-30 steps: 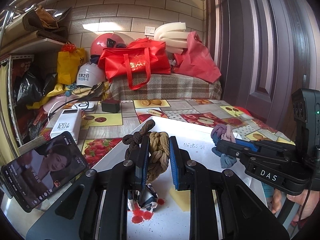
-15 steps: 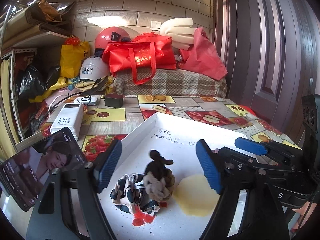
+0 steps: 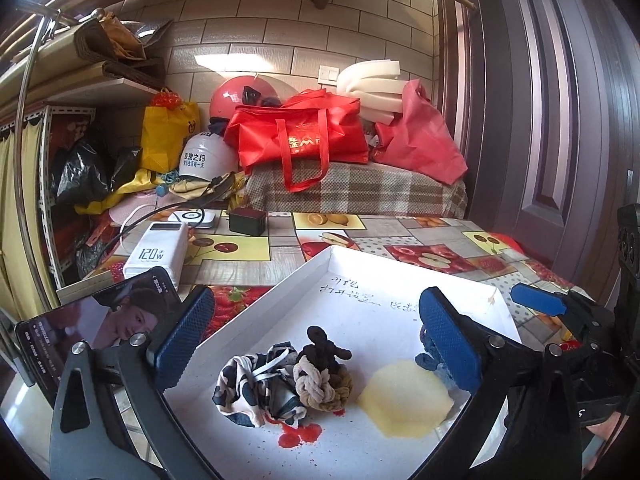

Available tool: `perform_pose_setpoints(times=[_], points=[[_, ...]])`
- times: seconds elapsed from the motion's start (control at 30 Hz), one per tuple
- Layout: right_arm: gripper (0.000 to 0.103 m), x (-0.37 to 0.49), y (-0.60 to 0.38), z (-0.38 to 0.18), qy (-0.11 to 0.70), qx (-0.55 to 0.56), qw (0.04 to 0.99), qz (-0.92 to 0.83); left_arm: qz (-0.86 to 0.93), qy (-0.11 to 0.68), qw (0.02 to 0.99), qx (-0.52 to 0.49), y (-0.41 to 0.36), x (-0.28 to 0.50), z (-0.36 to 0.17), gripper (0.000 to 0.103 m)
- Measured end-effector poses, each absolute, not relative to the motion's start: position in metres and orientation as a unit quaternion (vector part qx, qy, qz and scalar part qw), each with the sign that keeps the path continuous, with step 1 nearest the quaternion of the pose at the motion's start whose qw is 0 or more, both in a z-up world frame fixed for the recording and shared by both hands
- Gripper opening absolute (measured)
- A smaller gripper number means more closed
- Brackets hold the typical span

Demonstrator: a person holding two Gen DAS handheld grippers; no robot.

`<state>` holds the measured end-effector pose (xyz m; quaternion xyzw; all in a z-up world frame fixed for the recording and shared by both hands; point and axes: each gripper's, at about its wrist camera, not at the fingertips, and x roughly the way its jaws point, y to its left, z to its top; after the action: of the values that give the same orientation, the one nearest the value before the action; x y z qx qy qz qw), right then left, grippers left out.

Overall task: Organize soft objects
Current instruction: 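Open the left gripper over the box while right gripper releases the grey rope knot, then move both grippers back from the box to the pile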

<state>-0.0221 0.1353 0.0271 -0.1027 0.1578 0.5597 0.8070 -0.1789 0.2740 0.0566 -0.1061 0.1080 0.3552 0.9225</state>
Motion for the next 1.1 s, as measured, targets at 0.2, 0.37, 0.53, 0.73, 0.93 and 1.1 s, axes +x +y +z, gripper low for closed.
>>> perform_pose_setpoints(times=[0.2,0.37,0.53,0.73,0.93,1.1], points=[[0.103,-0.023,0.134,0.027,0.154,-0.1,0.808,0.559,0.367,0.099,0.918,-0.108,0.273,-0.184,0.057,0.103],[0.103,-0.026,0.13,0.028,0.145,-0.096,0.812,0.558,0.382,0.091,0.911,-0.127,0.275,-0.192,0.056,0.103],[0.103,-0.033,0.12,0.031,0.117,-0.086,0.824,0.547,0.392,0.078,0.901,-0.17,0.28,-0.21,0.052,0.103],[0.103,-0.05,0.105,0.031,0.106,-0.091,0.817,0.559,0.398,0.061,0.892,-0.205,0.28,-0.227,0.049,0.103],[0.103,-0.054,0.085,0.03,0.113,-0.083,0.812,0.567,0.402,0.052,0.886,-0.225,0.27,-0.238,0.046,0.103],[0.103,-0.063,0.068,0.029,0.106,-0.091,0.804,0.579,0.392,0.067,0.893,-0.212,0.253,-0.234,0.047,0.103]])
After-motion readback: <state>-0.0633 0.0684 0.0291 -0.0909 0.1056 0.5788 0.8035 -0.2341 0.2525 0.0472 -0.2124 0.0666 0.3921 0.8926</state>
